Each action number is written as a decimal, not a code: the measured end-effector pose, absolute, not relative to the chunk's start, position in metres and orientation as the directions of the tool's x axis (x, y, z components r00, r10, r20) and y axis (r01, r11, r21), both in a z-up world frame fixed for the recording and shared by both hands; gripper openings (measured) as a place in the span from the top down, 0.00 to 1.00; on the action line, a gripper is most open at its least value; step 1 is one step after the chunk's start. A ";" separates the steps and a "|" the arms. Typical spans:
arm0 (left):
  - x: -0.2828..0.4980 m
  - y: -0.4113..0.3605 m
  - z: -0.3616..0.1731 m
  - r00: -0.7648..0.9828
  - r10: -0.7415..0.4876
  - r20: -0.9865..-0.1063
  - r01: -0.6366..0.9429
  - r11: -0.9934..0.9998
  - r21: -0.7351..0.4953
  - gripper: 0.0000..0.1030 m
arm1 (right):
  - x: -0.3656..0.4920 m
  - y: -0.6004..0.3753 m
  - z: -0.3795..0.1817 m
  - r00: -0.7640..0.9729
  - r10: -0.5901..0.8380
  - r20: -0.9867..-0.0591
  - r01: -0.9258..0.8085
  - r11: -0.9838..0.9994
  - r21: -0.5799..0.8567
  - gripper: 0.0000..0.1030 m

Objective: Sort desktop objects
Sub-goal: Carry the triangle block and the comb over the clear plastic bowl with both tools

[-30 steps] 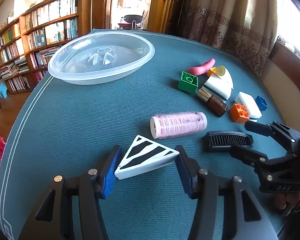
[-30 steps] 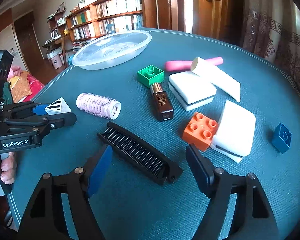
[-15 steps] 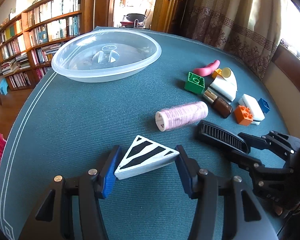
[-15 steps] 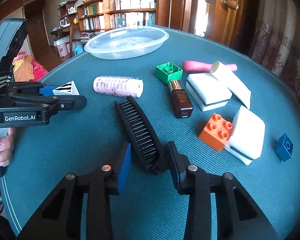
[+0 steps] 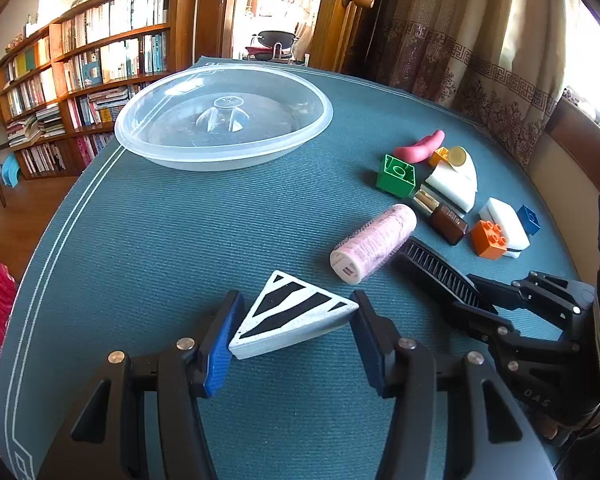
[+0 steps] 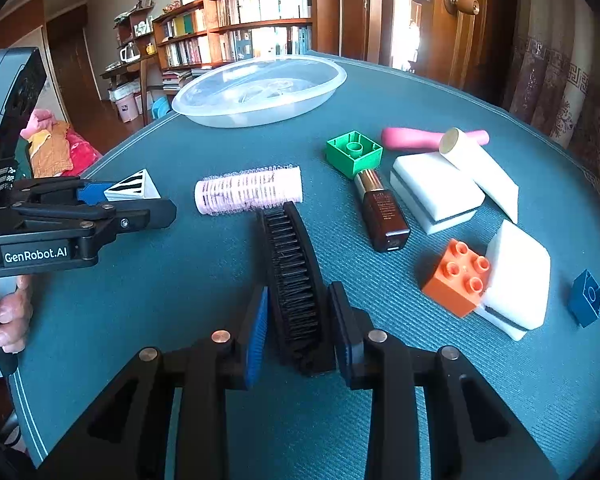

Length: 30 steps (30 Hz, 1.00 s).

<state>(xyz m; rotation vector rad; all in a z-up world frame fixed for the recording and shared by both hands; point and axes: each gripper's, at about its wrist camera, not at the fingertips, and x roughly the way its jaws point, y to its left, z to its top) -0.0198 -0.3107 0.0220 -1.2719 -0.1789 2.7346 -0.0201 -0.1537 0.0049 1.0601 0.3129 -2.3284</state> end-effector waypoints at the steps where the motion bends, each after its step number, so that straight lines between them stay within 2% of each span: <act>1: -0.020 -0.311 0.022 -0.639 0.158 -0.753 -0.057 -0.986 -0.158 0.43 | -0.022 -0.154 0.004 -0.535 -0.391 -0.749 0.575 -0.818 0.016 0.68; 7: -0.021 -0.315 0.021 -0.640 0.152 -0.753 -0.047 -0.986 -0.160 0.43 | -0.019 -0.154 0.005 -0.548 -0.377 -0.746 0.572 -0.820 -0.005 0.70; 15: -0.026 -0.326 0.025 -0.655 0.141 -0.742 -0.024 -0.986 -0.166 0.43 | -0.015 -0.145 0.023 -0.533 -0.457 -0.712 0.554 -0.824 0.114 0.72; 23: -0.037 -0.343 0.039 -0.687 0.122 -0.716 0.010 -0.984 -0.178 0.43 | -0.025 -0.151 0.047 -0.562 -0.491 -0.666 0.544 -0.826 0.150 0.72; 30: -0.053 -0.359 0.056 -0.735 0.053 -0.676 0.056 -0.989 -0.139 0.43 | -0.051 -0.160 0.060 -0.569 -0.518 -0.639 0.510 -0.832 0.220 0.72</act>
